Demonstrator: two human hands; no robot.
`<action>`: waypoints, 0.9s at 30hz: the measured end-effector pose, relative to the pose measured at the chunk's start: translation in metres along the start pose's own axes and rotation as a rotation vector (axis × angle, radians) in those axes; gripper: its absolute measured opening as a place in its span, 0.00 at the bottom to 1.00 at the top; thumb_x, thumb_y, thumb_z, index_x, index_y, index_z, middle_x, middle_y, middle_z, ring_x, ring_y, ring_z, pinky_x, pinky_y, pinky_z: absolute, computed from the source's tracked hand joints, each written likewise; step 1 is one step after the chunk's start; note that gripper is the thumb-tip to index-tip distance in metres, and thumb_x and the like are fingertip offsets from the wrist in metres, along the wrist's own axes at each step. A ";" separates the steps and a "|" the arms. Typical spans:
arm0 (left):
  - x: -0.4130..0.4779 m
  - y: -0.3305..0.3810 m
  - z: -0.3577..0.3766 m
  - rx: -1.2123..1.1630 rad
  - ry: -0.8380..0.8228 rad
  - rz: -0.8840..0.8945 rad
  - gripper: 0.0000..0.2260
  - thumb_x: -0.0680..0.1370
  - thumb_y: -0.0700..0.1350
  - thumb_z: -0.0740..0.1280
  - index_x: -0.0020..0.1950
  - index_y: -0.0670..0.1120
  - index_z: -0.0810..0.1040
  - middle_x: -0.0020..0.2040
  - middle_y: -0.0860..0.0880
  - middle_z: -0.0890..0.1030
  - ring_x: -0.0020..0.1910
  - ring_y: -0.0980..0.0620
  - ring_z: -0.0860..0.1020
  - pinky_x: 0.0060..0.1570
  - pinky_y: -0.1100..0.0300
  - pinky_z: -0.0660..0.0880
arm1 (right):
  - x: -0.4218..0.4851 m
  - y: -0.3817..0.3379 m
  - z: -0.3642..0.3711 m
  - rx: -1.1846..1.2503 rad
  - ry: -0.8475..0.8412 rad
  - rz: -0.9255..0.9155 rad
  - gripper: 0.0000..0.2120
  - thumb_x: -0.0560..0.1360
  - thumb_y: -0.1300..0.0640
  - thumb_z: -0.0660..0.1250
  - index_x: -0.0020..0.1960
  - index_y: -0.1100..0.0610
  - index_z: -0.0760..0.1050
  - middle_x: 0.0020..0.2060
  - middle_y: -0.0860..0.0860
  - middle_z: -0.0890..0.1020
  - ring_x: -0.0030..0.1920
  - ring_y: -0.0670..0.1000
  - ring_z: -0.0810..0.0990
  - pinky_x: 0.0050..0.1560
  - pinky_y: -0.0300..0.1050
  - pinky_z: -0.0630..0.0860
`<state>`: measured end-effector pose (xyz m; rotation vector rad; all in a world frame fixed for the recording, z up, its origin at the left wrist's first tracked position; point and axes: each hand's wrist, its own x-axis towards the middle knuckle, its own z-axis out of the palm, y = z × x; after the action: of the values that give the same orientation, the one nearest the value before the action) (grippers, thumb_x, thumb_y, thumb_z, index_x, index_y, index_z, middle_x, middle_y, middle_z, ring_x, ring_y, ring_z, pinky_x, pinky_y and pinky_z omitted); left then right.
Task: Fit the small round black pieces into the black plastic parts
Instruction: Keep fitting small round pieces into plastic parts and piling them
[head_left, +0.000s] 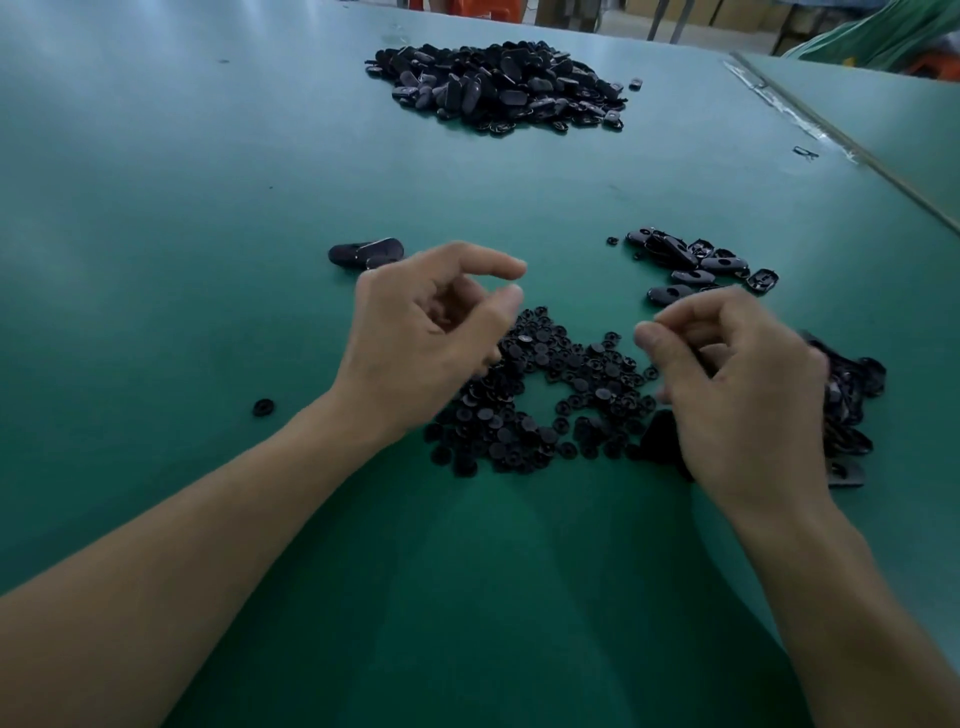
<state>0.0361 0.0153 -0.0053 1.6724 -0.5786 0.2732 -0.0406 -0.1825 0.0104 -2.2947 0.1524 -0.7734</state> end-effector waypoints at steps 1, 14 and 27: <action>-0.002 0.002 0.002 -0.007 -0.033 -0.008 0.05 0.77 0.47 0.69 0.52 0.53 0.82 0.31 0.50 0.82 0.26 0.50 0.81 0.25 0.59 0.78 | -0.002 -0.004 0.004 0.078 -0.018 -0.029 0.05 0.75 0.55 0.74 0.45 0.48 0.78 0.37 0.39 0.81 0.35 0.42 0.81 0.40 0.35 0.76; -0.006 0.007 0.016 -0.297 -0.148 -0.171 0.04 0.78 0.37 0.70 0.48 0.44 0.82 0.36 0.47 0.85 0.33 0.52 0.84 0.34 0.61 0.80 | -0.012 -0.016 0.023 0.458 -0.135 0.002 0.17 0.73 0.62 0.74 0.56 0.44 0.80 0.50 0.46 0.83 0.46 0.46 0.84 0.48 0.37 0.79; -0.005 0.004 0.014 -0.302 -0.162 -0.178 0.07 0.75 0.33 0.73 0.48 0.45 0.82 0.40 0.46 0.86 0.38 0.50 0.86 0.39 0.61 0.81 | -0.009 -0.018 0.020 0.541 -0.125 0.142 0.09 0.75 0.63 0.73 0.44 0.50 0.81 0.35 0.45 0.84 0.36 0.45 0.83 0.40 0.36 0.77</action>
<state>0.0275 0.0021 -0.0072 1.4483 -0.5561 -0.0772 -0.0379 -0.1549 0.0062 -1.7886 0.0403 -0.5177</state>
